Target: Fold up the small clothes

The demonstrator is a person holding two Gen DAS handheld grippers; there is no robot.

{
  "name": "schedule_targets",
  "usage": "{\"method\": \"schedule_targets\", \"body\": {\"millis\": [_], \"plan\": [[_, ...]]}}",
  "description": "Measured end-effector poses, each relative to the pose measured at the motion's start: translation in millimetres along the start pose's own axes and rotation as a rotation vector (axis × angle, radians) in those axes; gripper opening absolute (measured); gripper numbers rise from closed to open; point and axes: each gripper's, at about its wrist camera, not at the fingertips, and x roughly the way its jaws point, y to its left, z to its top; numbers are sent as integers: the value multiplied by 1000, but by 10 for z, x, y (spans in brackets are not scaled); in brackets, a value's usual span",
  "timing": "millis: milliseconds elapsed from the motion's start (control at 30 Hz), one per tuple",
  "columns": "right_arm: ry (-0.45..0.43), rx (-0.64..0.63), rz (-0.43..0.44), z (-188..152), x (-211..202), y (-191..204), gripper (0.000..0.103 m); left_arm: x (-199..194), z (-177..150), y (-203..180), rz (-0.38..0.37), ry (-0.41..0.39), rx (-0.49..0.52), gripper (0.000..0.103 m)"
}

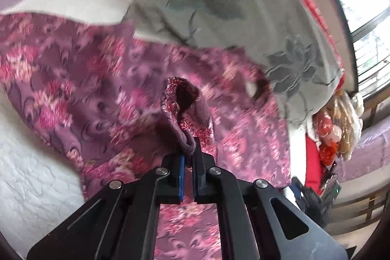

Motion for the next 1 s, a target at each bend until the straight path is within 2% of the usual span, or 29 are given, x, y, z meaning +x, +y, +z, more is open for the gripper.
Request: {"method": "schedule_targets", "body": {"millis": [67,100,133,167,200,233,267,300,367,400,433,467,500,567,600,633,700,767,867,933,1000], "plan": [[52,26,39,23,219,20,40,67,-23,35,9,23,-6,3],[82,27,88,28,293,46,38,91,-37,46,19,27,-2,3],[98,10,133,33,324,108,21,115,-50,55,31,29,6,3],[83,-23,123,23,299,171,12,143,-63,36,38,33,12,3],[30,-80,93,20,225,251,12,189,-78,65,57,42,17,3],[-16,-102,99,4,169,285,11,252,-106,67,85,55,22,4],[-38,-96,95,-6,138,258,11,336,-130,126,116,83,19,5],[-35,-85,70,-26,159,214,11,377,-159,158,117,98,7,5],[75,-101,-1,-80,364,170,11,299,-187,224,80,91,-28,5],[58,-112,0,-85,328,192,11,202,-198,238,67,81,-44,5],[39,-126,-15,-69,246,235,20,76,-209,232,35,50,-53,5],[13,-138,-30,-59,170,290,20,-10,-214,207,9,26,-54,5],[-22,-152,-17,-50,83,356,20,-107,-205,137,-24,0,-47,6],[-58,-176,21,-54,-35,490,21,-150,-170,-3,-37,-17,-17,22],[-60,-186,33,-77,-81,552,21,-101,-152,-108,-18,-25,18,36],[-52,-204,52,-109,-78,668,21,-45,-147,-162,11,-30,35,41],[-32,-238,69,-194,-80,827,21,241,-126,-198,90,8,60,41],[0,-289,83,-326,-24,1062,22,454,-138,-123,115,67,43,40],[39,-378,92,-583,99,1410,22,365,-152,-76,78,50,45,39],[66,-437,103,-738,230,1672,24,168,-117,-15,26,34,36,39],[87,-482,105,-852,375,1902,25,-97,-49,105,-1,-17,28,40]]}}
